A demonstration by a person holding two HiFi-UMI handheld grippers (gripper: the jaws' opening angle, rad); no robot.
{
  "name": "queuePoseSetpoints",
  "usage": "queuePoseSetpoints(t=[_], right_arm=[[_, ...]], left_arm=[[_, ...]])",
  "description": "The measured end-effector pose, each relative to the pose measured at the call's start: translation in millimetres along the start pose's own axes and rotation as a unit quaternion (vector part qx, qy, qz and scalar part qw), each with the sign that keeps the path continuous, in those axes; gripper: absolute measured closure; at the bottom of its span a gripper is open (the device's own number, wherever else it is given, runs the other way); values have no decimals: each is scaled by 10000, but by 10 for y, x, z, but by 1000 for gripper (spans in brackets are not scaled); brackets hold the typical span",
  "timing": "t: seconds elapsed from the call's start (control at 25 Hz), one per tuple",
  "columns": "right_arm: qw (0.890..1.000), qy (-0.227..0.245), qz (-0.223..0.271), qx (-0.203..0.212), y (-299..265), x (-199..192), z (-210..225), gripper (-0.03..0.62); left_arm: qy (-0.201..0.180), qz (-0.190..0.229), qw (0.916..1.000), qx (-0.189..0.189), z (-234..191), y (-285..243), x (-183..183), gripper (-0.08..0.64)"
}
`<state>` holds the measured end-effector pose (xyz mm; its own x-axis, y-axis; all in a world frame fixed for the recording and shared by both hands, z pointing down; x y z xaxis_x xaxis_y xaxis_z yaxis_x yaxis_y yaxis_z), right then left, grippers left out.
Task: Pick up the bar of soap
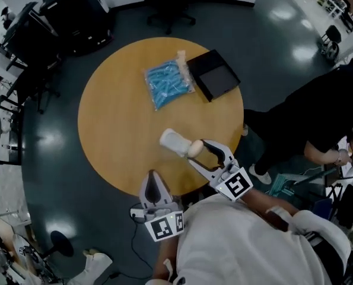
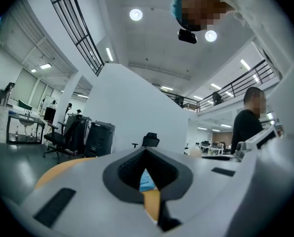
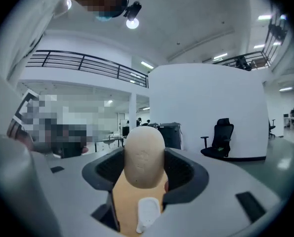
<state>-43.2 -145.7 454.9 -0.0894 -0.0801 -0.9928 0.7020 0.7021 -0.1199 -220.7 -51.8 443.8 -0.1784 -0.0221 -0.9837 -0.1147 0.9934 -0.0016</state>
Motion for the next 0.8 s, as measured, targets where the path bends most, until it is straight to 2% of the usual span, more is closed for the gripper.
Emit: queuePoseSetpoints(t=[0.28,0.8], right_arm=[[9997,-200,162,-59,356,-17,11,333],[9997,-157,167,-27,371,-54,-36,333]], left_arm=[[-130,46,9990,-420,297,-138,25,554],[-174,6,9990,-413,312,-109,8,552]])
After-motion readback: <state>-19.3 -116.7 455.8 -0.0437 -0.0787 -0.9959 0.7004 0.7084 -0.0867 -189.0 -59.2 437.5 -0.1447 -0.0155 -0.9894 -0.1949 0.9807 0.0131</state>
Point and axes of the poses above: the fingertips, and each gripper's own axes: y backward along the fingers, z to its right, x out of its top, the point moved 7 cm from there along y, backward along the fingers, and after that the axes turned 11 degrees about -x, right-handed, at the moved point
